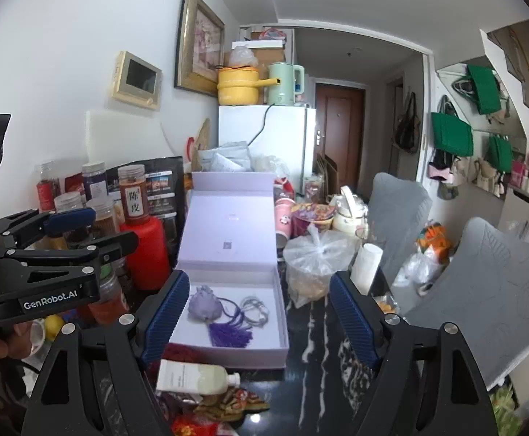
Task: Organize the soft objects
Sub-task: 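Withdraw both open grippers from the white box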
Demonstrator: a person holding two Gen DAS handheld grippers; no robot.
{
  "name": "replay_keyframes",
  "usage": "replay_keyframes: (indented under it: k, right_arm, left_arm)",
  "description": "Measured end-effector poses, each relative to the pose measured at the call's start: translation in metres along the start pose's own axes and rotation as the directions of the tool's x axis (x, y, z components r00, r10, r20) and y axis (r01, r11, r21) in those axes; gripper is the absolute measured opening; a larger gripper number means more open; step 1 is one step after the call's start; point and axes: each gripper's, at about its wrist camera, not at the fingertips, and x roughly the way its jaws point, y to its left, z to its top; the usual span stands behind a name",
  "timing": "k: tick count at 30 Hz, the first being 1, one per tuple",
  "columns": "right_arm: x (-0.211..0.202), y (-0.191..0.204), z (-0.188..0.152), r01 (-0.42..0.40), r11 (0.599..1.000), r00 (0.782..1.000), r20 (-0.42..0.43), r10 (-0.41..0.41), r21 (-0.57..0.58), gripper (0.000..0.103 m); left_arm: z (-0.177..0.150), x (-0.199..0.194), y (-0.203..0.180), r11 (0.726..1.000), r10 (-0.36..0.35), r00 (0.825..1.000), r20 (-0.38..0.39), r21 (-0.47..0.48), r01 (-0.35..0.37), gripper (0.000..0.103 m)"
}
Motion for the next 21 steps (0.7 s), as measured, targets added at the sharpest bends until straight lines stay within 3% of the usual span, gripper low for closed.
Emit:
replay_keyframes:
  k: [17,21]
  right_arm:
    - [-0.03,0.021,-0.061,-0.013,1.0,0.998,-0.06,0.014,0.013,0.083]
    - [-0.032,0.024,-0.074,-0.008,1.0,0.997,-0.076,0.01,0.02,0.083]
  left_arm:
    - [-0.068,-0.023,-0.005,1.0,-0.021,0.996,-0.084,-0.02,0.019,0.071]
    - [-0.082,-0.022,-0.005,0.999,-0.03,0.994,-0.11,-0.026,0.027,0.076]
